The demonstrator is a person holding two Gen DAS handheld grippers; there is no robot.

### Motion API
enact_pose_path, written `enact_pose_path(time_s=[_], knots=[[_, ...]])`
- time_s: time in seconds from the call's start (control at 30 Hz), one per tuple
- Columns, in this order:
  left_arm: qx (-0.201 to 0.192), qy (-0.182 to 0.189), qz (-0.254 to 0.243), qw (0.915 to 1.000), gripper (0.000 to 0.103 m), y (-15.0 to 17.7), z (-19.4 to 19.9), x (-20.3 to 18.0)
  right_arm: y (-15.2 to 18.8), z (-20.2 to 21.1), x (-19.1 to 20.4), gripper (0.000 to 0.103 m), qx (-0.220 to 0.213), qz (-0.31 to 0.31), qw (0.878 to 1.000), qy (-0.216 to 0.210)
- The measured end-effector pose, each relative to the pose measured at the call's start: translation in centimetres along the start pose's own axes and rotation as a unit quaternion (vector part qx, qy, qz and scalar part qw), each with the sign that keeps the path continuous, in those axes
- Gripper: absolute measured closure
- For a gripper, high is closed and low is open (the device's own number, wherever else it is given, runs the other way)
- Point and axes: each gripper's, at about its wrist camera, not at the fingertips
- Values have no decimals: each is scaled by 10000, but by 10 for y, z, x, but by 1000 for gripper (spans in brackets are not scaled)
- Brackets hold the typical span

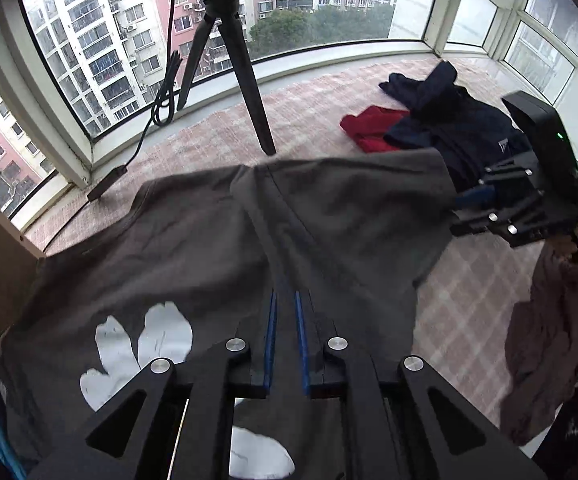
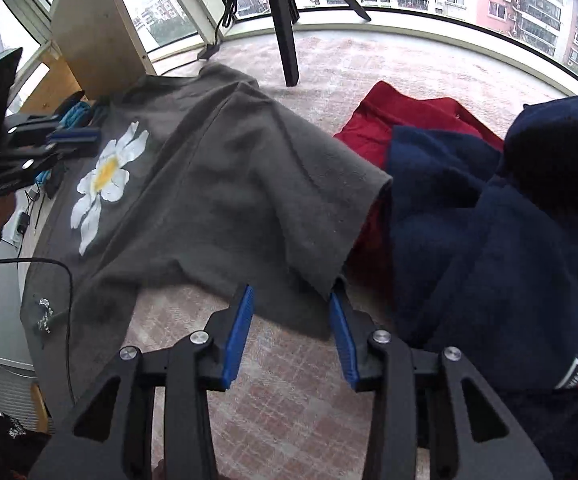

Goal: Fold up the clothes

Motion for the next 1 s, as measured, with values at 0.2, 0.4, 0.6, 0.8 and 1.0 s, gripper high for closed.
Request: enact_pose_path(time_s=[0.2,0.4,0.6,0.8,1.0], knots=[[450,582,1026,9920,91,94,2,-41,-8,17,13,65,-349,-319,9988,-99],[523,472,1762,9818,77,149,-12,-89,-14,2,46,65,-76,-721,9916,-1069],[98,-678,1129,9912,78,160,-32,-118,2,24,64,65,-461,-1049,9928,-340],[43,-290,1338,9906,100,166,-25,-106,5,14,60,45,-616,-1414,9824,-1054],[39,279,1509,9881,100,167,-7,-100,-11,-31,48,57,-497,-1773,9709,-1532]])
Point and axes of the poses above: each gripper's, at about its wrist camera, not at the fingertips, and z roughly against the way its jaws point, x to its left, y to its underside, and after that the axes turned 14 degrees about z, right-handed
